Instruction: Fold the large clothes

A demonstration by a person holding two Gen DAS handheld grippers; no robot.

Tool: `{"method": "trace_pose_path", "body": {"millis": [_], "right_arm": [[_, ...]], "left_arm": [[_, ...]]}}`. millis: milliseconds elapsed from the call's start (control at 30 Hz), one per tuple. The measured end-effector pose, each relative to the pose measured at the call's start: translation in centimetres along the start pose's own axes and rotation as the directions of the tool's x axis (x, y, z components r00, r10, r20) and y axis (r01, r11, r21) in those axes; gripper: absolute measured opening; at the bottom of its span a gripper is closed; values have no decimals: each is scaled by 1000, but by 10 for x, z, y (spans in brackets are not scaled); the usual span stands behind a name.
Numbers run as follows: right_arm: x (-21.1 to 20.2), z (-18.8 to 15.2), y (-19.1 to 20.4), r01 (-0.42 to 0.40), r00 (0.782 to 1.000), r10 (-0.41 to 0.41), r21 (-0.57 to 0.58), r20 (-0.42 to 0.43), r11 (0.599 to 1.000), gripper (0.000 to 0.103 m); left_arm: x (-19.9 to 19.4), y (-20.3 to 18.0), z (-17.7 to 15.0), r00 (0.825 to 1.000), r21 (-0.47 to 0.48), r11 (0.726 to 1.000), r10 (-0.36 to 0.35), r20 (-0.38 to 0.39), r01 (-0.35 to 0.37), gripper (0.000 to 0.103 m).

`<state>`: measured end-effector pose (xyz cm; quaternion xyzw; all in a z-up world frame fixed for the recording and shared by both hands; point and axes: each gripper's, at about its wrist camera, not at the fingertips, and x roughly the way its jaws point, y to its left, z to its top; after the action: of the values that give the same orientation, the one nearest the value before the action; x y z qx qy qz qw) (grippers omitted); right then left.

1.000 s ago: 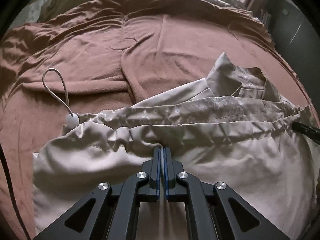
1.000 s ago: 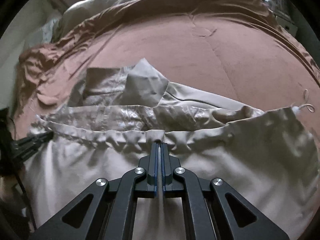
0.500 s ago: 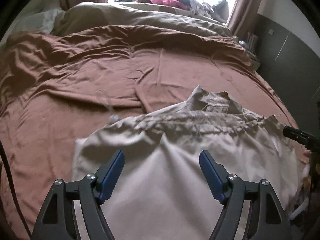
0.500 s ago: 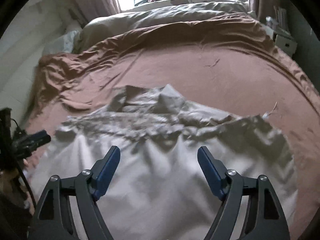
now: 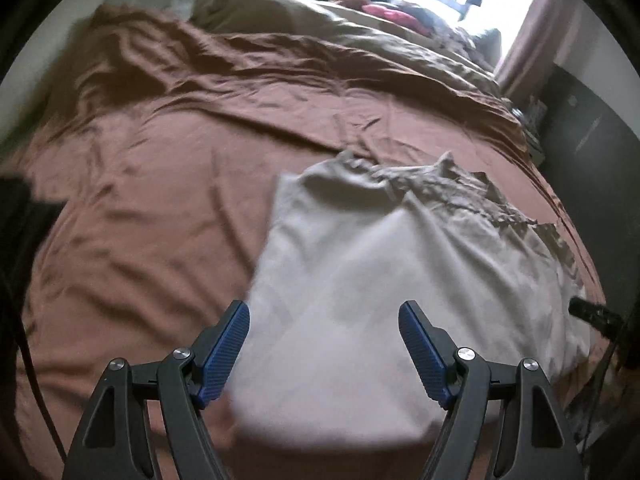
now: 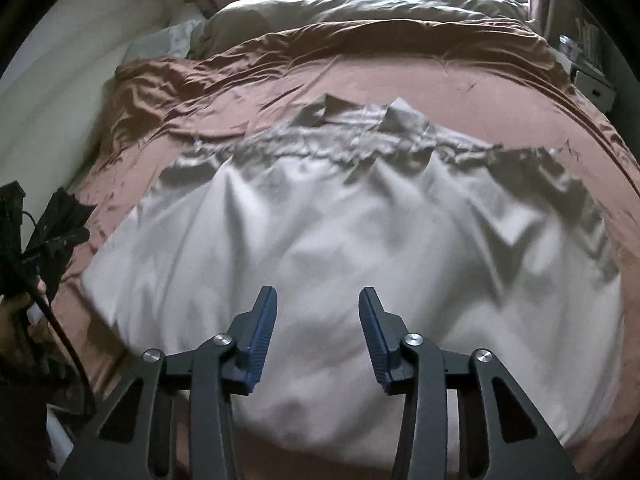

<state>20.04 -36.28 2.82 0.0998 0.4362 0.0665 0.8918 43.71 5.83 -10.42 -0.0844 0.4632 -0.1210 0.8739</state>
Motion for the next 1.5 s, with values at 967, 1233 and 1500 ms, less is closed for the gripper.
{"method": "trace_pose_path", "body": {"millis": [967,1233,1500], "right_arm": [[94,6,3,119,987,-115,28,-115,992,9],[147,73,-13,144,980,-138,33,-140,989,8],[201,125,-29,166,971,-159,28,-177,986,8]], "left_arm": [[42,66,-66,953,-377,895,-290,-83,239,57],[40,75,-69,958,-429,875,-278,-68,224,48],[42,69,-69,960,-438,875,-268,-77,209,48]]}}
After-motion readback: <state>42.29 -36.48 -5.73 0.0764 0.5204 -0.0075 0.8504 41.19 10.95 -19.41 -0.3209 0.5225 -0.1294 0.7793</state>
